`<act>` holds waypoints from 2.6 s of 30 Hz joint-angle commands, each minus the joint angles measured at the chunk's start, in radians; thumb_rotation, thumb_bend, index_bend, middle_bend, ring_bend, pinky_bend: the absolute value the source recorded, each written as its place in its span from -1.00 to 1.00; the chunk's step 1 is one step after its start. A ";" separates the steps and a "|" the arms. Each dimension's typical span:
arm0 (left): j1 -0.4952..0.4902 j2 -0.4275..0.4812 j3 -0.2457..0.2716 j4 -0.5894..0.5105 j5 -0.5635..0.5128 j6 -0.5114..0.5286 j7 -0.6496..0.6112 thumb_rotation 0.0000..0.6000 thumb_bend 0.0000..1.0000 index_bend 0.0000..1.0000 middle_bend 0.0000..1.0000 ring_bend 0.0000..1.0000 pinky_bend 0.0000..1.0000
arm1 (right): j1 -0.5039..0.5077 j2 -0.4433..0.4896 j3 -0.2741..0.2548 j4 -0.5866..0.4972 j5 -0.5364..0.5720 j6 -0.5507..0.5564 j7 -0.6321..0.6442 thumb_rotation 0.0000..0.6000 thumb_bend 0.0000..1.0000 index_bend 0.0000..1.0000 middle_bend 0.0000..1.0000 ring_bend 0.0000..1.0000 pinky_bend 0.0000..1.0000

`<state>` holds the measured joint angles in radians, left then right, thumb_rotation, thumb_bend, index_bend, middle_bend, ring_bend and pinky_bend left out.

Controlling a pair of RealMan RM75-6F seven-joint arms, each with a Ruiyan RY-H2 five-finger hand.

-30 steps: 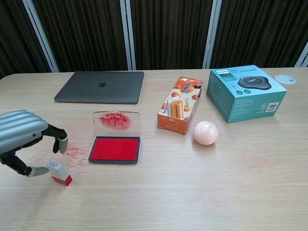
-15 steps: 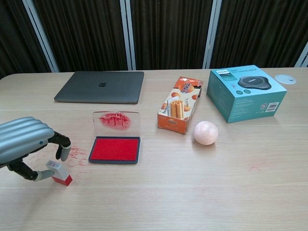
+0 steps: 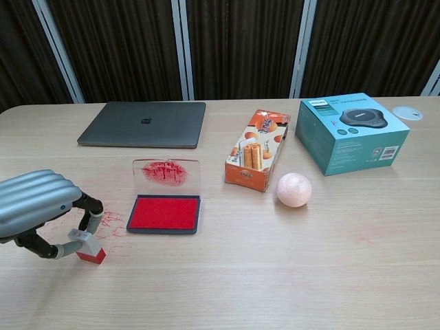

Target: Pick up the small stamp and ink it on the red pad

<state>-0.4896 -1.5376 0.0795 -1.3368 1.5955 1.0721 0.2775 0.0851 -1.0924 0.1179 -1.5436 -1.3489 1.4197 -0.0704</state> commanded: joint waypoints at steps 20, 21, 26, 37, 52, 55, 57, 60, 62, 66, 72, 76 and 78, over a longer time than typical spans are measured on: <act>-0.053 0.044 -0.083 -0.122 -0.067 -0.039 -0.043 1.00 -0.36 0.08 0.07 0.76 0.70 | 0.002 -0.002 -0.001 0.002 0.008 -0.011 -0.006 1.00 -1.00 -1.00 -1.00 -1.00 -1.00; -0.064 0.047 -0.097 -0.136 -0.083 -0.052 -0.042 1.00 -0.36 0.08 0.08 0.76 0.70 | 0.003 -0.003 -0.001 0.003 0.010 -0.012 -0.007 1.00 -1.00 -1.00 -1.00 -1.00 -1.00; -0.150 0.044 -0.203 -0.203 -0.245 -0.178 0.021 1.00 -0.36 0.08 0.08 0.76 0.70 | 0.006 0.002 0.001 -0.004 0.025 -0.032 0.001 1.00 -1.00 -1.00 -1.00 -1.00 -1.00; -0.255 -0.002 -0.255 -0.182 -0.474 -0.275 0.148 1.00 -0.35 0.09 0.09 0.76 0.69 | 0.011 0.003 0.010 0.002 0.056 -0.049 0.000 1.00 -1.00 -1.00 -1.00 -1.00 -1.00; -0.299 -0.047 -0.221 -0.111 -0.534 -0.282 0.155 1.00 -0.35 0.10 0.10 0.76 0.70 | 0.016 -0.008 0.007 0.016 0.065 -0.061 -0.012 1.00 -1.00 -1.00 -1.00 -1.00 -1.00; -0.304 -0.052 -0.220 -0.105 -0.538 -0.284 0.149 1.00 -0.35 0.11 0.10 0.76 0.69 | 0.016 -0.009 0.008 0.018 0.066 -0.062 -0.013 1.00 -1.00 -1.00 -1.00 -1.00 -1.00; -0.307 -0.054 -0.219 -0.101 -0.541 -0.285 0.147 1.00 -0.35 0.11 0.10 0.76 0.69 | 0.016 -0.009 0.008 0.019 0.066 -0.063 -0.013 1.00 -1.00 -1.00 -1.00 -1.00 -1.00; -0.314 -0.060 -0.217 -0.091 -0.550 -0.288 0.148 1.00 -0.35 0.11 0.10 0.76 0.69 | 0.017 -0.010 0.007 0.020 0.067 -0.063 -0.015 1.00 -1.00 -1.00 -1.00 -1.00 -1.00; -0.317 -0.063 -0.215 -0.086 -0.556 -0.289 0.148 1.00 -0.35 0.11 0.10 0.76 0.69 | 0.017 -0.011 0.007 0.022 0.068 -0.064 -0.016 1.00 -1.00 -1.00 -1.00 -1.00 -1.00; -0.324 -0.070 -0.211 -0.074 -0.565 -0.291 0.148 1.00 -0.35 0.11 0.10 0.76 0.70 | 0.017 -0.012 0.008 0.024 0.071 -0.066 -0.016 1.00 -1.00 -1.00 -1.00 -1.00 -1.00; -0.331 -0.082 -0.205 -0.054 -0.577 -0.296 0.141 1.00 -0.35 0.11 0.10 0.76 0.70 | 0.019 -0.014 0.008 0.027 0.073 -0.069 -0.018 1.00 -1.00 -1.00 -1.00 -1.00 -1.00; -0.334 -0.090 -0.200 -0.038 -0.578 -0.299 0.135 1.00 -0.35 0.12 0.11 0.76 0.70 | 0.019 -0.014 0.008 0.029 0.076 -0.071 -0.019 1.00 -1.00 -1.00 -1.00 -1.00 -1.00; -0.336 -0.096 -0.197 -0.029 -0.580 -0.304 0.130 1.00 -0.35 0.12 0.11 0.76 0.70 | 0.019 -0.015 0.008 0.030 0.076 -0.072 -0.019 1.00 -1.00 -1.00 -1.00 -1.00 -1.00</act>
<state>-0.8241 -1.6308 -0.1195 -1.3686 1.0168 0.7708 0.4096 0.1043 -1.1071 0.1257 -1.5139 -1.2725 1.3479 -0.0896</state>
